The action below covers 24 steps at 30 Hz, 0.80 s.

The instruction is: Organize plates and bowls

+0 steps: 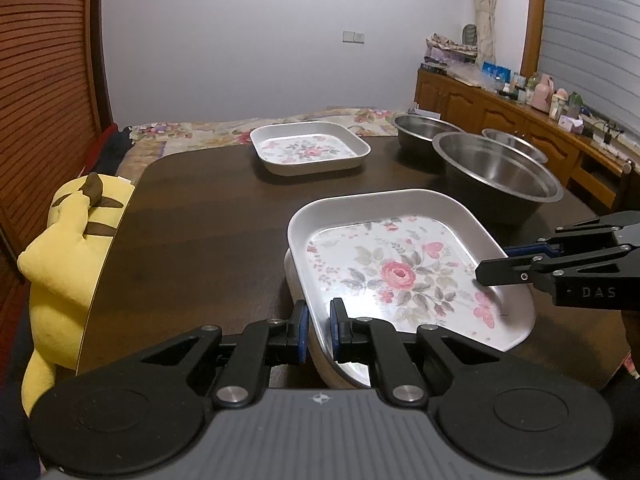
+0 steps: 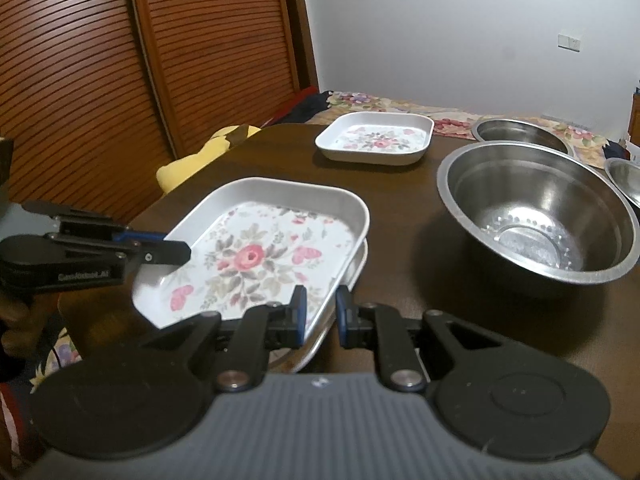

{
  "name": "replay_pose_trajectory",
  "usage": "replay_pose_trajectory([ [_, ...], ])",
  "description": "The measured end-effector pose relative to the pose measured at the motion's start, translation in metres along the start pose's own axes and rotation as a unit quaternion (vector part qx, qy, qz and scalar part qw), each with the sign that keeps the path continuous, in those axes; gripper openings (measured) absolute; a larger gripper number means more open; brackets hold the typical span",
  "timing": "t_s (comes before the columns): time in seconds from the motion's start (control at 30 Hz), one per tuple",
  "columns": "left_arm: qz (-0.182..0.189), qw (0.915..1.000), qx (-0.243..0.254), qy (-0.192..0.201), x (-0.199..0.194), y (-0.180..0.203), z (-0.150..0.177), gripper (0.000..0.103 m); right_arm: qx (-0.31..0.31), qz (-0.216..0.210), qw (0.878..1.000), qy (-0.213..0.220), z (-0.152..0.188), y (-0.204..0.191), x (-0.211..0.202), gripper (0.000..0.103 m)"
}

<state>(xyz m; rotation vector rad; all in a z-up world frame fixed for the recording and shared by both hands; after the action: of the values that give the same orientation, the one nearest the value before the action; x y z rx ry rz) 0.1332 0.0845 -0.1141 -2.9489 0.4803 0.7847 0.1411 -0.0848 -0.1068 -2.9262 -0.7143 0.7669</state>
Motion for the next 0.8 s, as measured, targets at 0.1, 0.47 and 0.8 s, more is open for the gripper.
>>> replay_pose_trajectory([
  [0.1,-0.006,0.9999,0.011,0.004,-0.0004,0.0016,0.0016,0.012,0.004,0.001,1.0,0.003,0.001,-0.0006,0.0008,0.017],
  [0.47,-0.028,0.9986,0.04,0.018,0.0023,0.0066,0.005,0.012,0.016,0.016,0.999,0.028,0.0022,-0.0012,0.0014,0.018],
  [0.8,-0.032,0.9987,0.036,0.013,0.0068,0.0046,0.0074,0.012,0.032,0.016,0.999,0.03,0.0073,0.0004,0.002,0.018],
])
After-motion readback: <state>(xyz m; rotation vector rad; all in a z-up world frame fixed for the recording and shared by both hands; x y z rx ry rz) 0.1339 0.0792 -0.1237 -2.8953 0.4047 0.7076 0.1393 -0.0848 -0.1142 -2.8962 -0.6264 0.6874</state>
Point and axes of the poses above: each gripper's, at about its wrist camera, not at the fingertips, and x roughly the way its jaws point, y to its right, z to its underside, the point moved 6 cm from there along x, roughly the way its jaws point, and after that the axes turned 9 degrees about y, right-handed, at the moved point
